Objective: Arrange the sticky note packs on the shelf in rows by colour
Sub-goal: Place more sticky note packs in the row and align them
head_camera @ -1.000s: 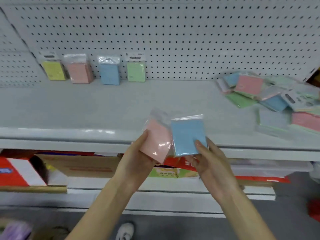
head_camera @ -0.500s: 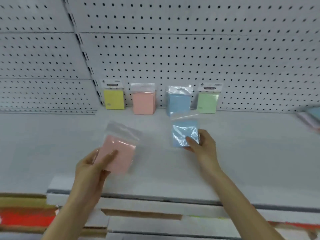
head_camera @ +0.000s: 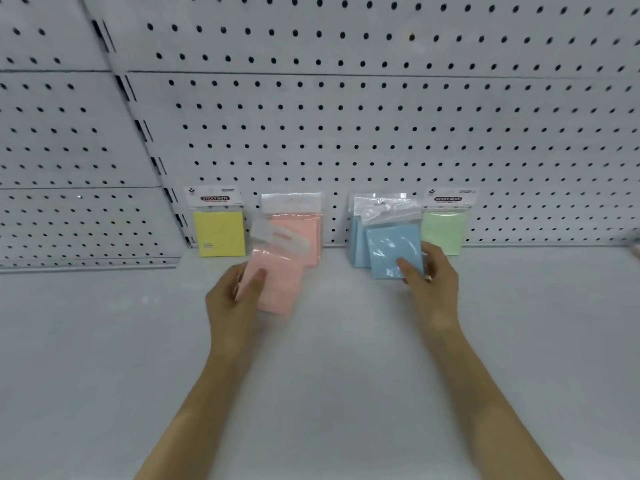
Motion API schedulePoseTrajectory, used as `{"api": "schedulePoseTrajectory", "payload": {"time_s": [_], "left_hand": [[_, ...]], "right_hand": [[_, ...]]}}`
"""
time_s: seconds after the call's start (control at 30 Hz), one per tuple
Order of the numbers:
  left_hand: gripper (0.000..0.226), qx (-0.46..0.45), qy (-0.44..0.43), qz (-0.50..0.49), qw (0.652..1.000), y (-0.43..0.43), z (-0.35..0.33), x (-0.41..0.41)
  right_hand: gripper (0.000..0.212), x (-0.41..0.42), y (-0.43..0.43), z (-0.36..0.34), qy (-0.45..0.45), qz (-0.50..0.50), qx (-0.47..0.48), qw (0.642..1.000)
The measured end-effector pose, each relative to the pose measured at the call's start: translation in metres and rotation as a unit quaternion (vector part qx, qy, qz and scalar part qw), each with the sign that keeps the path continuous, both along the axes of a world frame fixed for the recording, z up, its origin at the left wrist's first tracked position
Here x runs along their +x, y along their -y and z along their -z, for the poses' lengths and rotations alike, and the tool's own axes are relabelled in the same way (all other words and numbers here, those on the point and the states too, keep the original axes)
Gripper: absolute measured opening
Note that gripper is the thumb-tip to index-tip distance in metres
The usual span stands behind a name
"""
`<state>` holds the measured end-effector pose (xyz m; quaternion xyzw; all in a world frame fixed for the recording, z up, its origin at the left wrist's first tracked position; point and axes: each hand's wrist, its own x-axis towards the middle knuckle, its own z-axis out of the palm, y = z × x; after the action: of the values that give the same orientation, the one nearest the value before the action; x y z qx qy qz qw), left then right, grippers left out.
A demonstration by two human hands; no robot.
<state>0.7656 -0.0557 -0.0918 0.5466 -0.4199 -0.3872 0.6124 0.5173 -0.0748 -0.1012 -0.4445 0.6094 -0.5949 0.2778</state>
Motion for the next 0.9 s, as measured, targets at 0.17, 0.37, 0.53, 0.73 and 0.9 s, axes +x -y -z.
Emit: {"api": "schedulePoseTrajectory", "payload": {"time_s": [0.17,0.37,0.53,0.73,0.9], "left_hand": [[0.016,-0.024,-0.015,-0.013,1.000,0.032,0.003,-0.013],[0.024,-0.012,0.069,-0.051,0.996,0.059,0.008,-0.028],[0.030,0.023,0.168,-0.082,0.982,0.065,0.012,-0.031],[0.047,0.028,0.143,-0.087,0.986,0.066,0.010,-0.033],[0.046,0.035,0.153,-0.090,0.983,0.068,0.010,-0.034]], "right_hand": [[0.030,-0.005,0.005,0.003,-0.026,0.046,0.006,0.999],[0.030,-0.008,0.007,0.006,-0.046,0.083,0.015,0.995],[0.031,-0.010,0.014,0.006,-0.081,0.090,0.033,0.992],[0.037,-0.007,0.016,0.002,-0.098,0.084,0.052,0.990],[0.033,-0.007,0.016,0.002,-0.111,0.071,0.063,0.989]]}}
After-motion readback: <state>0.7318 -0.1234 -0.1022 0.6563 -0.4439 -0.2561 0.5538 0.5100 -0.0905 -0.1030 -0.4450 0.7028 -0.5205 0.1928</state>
